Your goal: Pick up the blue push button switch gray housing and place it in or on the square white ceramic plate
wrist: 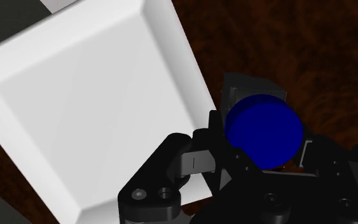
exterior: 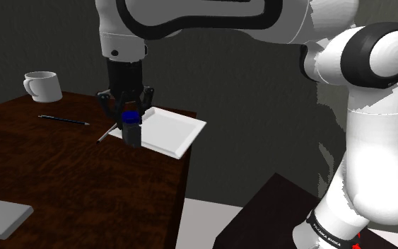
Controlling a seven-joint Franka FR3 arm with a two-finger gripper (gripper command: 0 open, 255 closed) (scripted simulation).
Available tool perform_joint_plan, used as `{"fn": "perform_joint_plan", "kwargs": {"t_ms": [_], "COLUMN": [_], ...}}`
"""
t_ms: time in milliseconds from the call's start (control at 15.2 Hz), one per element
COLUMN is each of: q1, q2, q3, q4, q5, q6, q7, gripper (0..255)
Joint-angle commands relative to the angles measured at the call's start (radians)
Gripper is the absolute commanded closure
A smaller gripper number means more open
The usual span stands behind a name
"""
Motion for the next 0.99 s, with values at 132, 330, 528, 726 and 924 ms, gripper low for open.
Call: {"fn": "perform_joint_plan", "kwargs": {"t_ms": [132,330,528,726,924], "q1": [0.011,0.023,0.037,-0.006,-0.066], "q2": [0.010,0.022,0.038,0.011,-0.021], "q3": [0.001,0.001,0.000,-0.007,-0.020], "q4": [0.071,0.129,0.195,0.172,0.146], "q5": [-0.004,-0.010,-0.018,-0.003,0.015], "q6": [-0.062,-0.109,-0.159,-0.160,-0.162], "q7": [0.000,0.001,0.002,-0.042,-0.108], "gripper": [255,255,255,255,255]}}
